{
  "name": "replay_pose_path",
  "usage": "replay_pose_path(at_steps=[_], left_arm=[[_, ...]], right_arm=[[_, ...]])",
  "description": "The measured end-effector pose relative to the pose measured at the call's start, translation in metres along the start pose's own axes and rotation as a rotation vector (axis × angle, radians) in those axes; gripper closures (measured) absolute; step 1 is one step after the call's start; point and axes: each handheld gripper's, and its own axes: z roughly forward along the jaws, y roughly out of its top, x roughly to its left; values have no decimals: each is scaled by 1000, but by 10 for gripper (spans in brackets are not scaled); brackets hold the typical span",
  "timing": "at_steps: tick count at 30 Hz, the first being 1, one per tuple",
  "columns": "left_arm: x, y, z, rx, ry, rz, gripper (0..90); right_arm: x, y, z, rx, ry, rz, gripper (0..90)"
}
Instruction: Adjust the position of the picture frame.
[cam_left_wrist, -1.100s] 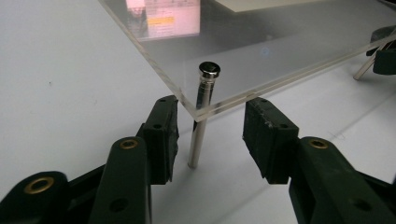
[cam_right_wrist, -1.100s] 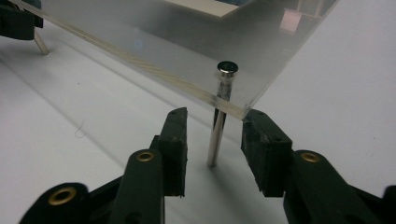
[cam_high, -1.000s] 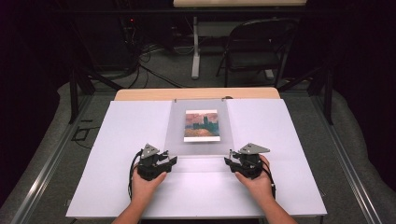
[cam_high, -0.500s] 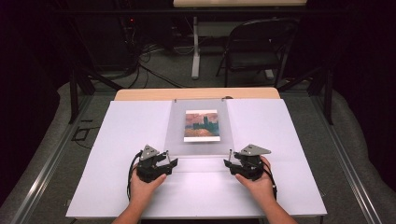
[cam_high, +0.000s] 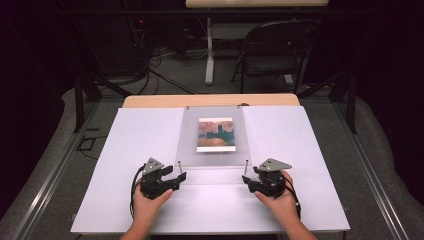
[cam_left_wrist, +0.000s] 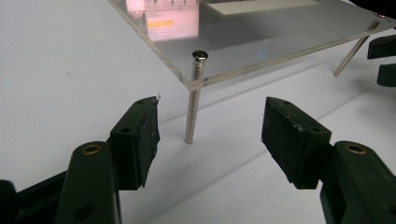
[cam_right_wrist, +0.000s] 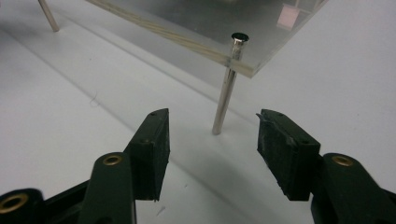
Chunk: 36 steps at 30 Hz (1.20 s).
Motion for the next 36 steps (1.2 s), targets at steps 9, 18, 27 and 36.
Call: replay_pose_path(at_steps=[9, 18, 27, 36], left_arm=[[3, -8, -23, 6, -20, -5, 382], [7, -13, -44, -15, -17, 9, 425], [5, -7, -48, -36, -4, 36, 443], [7, 16, -48, -14, 3, 66, 412]], right_arm=[[6, -2, -25, -1, 15, -9, 433], [10, -9, -39, 9, 33, -8, 462], [10, -6, -40, 4, 50, -4, 500], [4, 14, -44, 4, 59, -30, 523]])
